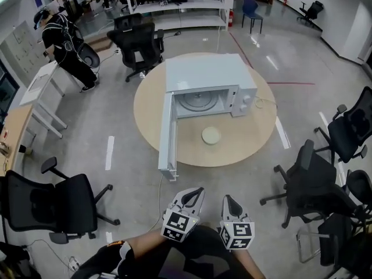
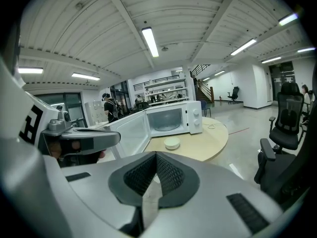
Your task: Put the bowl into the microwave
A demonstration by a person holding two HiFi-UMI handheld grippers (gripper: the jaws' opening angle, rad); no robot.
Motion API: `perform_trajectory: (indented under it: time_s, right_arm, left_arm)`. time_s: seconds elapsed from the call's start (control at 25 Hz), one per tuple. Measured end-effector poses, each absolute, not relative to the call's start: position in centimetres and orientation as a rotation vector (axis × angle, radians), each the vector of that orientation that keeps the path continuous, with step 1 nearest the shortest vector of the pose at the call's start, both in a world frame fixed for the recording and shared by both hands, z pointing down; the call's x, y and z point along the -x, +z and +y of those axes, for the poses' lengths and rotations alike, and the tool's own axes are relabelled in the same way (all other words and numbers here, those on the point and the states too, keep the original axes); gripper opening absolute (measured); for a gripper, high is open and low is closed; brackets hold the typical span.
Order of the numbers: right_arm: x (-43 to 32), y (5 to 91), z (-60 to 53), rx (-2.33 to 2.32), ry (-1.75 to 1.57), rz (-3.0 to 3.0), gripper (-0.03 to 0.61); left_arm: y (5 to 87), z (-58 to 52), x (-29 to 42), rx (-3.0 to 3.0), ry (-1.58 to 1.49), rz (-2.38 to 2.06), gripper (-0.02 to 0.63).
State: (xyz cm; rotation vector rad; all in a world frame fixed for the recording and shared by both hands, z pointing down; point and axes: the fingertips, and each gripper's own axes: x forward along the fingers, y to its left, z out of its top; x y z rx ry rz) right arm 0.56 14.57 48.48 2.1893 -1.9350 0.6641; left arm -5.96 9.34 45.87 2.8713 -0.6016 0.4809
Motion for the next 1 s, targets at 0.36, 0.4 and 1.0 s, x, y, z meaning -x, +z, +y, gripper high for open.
perform_trajectory:
  time_s: [0.36, 0.4, 1.0]
  right_arm:
    - [-1.8, 48.1, 16.4, -2.140, 0.630, -2.018, 0.015]
    - [-1.8, 48.2, 16.6, -2.135, 0.629, -2.025, 0.015]
    - [-2.5, 48.8, 17.2, -2.120, 0.640, -2.034, 0.015]
  left_arm:
    - [45.5, 11.9, 5.2, -2.873, 0.472, -0.700, 0.046]
    - [45.6, 12.2, 5.2, -2.873, 0.473, -0.709, 0.046]
    - [46.1, 12.6, 5.0, -2.861, 0.476, -0.745, 0.046]
